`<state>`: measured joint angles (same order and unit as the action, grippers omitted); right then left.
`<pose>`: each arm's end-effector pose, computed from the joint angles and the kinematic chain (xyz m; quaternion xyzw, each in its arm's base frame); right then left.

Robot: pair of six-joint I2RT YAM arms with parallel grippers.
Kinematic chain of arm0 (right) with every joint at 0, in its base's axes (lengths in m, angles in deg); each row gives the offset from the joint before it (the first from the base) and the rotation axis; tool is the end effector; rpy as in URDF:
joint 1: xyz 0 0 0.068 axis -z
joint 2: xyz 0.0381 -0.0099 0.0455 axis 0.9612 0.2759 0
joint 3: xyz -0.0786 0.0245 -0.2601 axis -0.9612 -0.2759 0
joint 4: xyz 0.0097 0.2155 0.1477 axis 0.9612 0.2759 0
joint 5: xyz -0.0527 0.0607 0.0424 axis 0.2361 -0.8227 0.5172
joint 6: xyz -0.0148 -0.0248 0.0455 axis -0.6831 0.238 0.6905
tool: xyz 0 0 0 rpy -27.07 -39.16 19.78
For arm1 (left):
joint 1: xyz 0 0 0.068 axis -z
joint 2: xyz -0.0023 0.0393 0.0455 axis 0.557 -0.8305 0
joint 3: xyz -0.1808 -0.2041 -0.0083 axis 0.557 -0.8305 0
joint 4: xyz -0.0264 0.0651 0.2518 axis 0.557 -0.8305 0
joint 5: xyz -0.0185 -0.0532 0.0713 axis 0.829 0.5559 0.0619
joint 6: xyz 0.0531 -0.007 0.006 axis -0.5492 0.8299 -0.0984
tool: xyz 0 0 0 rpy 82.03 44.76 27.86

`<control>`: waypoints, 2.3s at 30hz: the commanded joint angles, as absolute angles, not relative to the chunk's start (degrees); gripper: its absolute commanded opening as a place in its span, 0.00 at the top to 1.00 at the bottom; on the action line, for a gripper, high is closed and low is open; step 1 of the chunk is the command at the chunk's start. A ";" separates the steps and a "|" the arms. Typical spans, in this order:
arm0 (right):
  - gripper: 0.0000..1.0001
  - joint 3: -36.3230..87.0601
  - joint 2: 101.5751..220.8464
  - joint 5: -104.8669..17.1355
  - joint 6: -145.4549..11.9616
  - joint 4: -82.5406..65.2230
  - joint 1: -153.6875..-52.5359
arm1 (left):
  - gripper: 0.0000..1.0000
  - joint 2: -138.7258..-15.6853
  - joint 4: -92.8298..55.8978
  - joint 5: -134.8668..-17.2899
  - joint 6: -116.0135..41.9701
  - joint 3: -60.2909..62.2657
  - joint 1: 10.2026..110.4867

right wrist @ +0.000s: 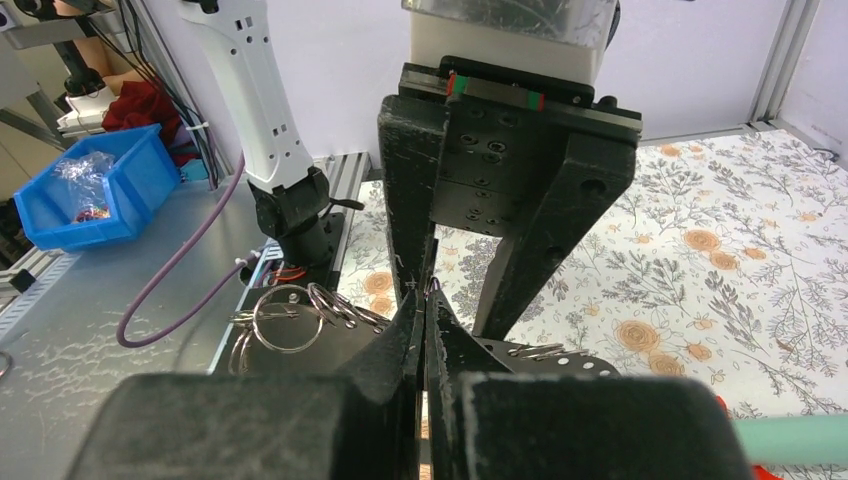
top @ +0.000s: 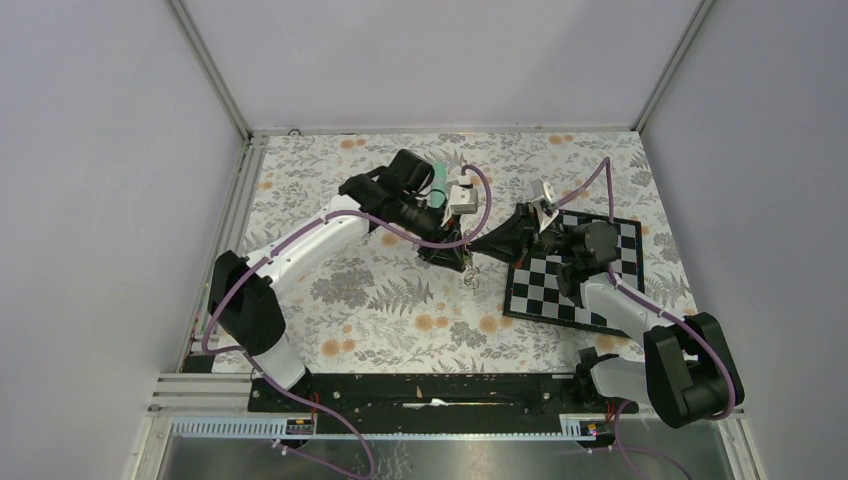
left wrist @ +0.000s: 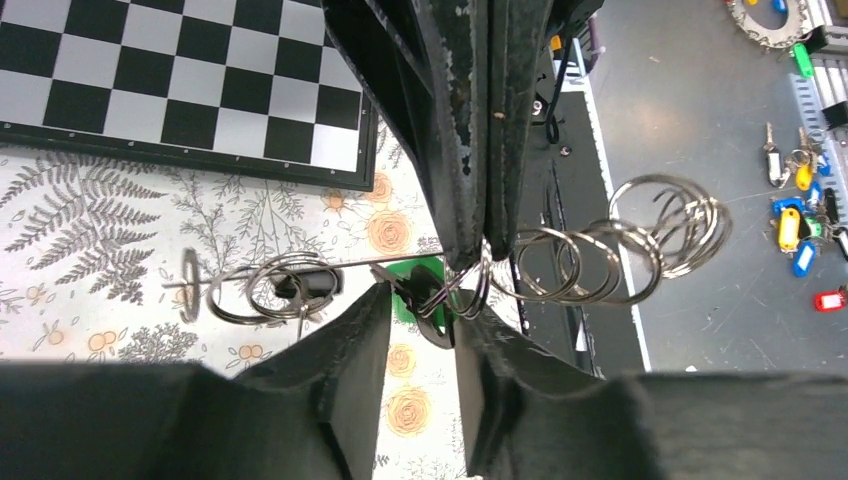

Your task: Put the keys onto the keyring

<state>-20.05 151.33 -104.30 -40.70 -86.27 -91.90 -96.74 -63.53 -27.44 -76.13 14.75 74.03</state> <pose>0.2085 0.1021 0.2994 -0.4457 0.4377 0.5460 0.5583 0.2494 -0.2496 0.3238 0.5919 0.6039 -0.4793 0.2351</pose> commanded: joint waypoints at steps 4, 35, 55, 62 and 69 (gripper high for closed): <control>1.00 -19.38 149.93 -106.38 -44.52 -86.49 -91.61 | 0.56 -90.50 -62.85 -31.60 -80.58 15.54 73.41; 1.00 -19.32 150.04 -106.83 -45.79 -84.14 -91.61 | 0.76 -91.95 -57.13 -26.95 -79.64 15.46 73.31; 1.00 -19.58 149.53 -106.19 -47.84 -82.18 -91.50 | 1.00 -91.71 -56.87 -30.20 -77.56 15.70 73.48; 0.66 -18.43 148.52 -106.27 -54.57 -72.94 -90.72 | 1.00 -91.76 -68.80 -45.92 -83.36 20.39 76.13; 0.52 -18.63 148.88 -106.37 -56.61 -71.03 -90.60 | 1.00 -94.58 -78.63 -61.05 -83.85 28.42 80.49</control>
<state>-20.05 149.82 -105.92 -53.35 -72.15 -91.00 -93.50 -73.37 -50.47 -82.62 22.22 78.49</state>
